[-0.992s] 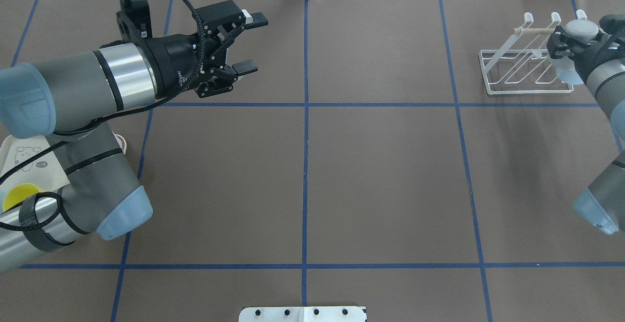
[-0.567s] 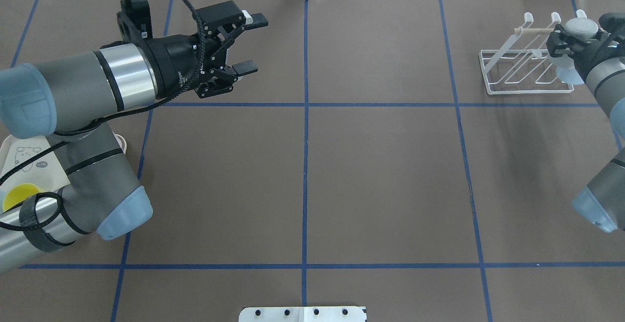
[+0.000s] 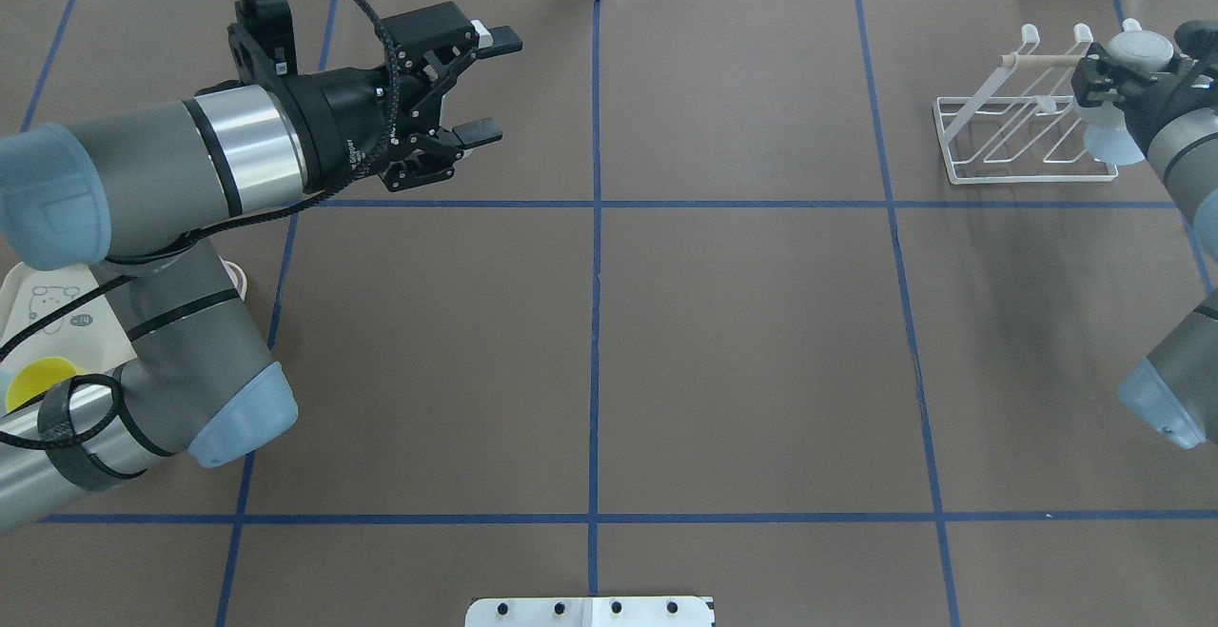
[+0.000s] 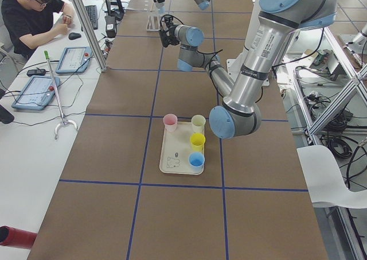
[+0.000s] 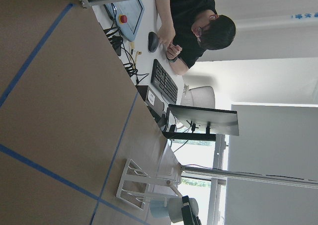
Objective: Transfer IKEA cup to right arm and place on rack
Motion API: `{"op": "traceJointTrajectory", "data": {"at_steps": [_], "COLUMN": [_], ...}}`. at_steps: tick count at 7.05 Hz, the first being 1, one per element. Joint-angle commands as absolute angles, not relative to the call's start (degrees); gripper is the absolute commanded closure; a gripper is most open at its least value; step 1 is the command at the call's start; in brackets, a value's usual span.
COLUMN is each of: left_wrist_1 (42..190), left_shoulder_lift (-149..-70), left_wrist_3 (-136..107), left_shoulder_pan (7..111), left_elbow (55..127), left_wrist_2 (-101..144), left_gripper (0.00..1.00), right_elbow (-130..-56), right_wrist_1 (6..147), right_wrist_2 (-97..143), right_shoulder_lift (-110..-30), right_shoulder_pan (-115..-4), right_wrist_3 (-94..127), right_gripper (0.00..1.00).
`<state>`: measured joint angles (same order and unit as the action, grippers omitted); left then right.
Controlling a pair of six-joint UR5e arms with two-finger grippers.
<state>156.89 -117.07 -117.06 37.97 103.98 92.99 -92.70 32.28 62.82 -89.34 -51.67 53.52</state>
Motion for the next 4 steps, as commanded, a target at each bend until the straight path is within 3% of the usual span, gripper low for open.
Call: {"op": "traceJointTrajectory", "data": {"at_steps": [1, 4], "left_wrist_1": [156.9, 157.0], "left_shoulder_lift": [-117.1, -116.5], "left_wrist_3": [-117.2, -117.5], "left_shoulder_pan": [38.0, 38.0], "left_elbow": [104.0, 103.9], "left_wrist_2": [93.0, 93.0], "left_gripper": [0.00, 0.00], "right_elbow": [-91.2, -90.7], "right_wrist_1": [32.3, 32.3], "right_wrist_2": [62.8, 62.8], "right_shoulder_lift": [-88.5, -88.0], "right_shoulder_pan": [-51.6, -51.2], "right_wrist_3": [53.9, 54.2], "right_gripper": [1.00, 1.00]}}
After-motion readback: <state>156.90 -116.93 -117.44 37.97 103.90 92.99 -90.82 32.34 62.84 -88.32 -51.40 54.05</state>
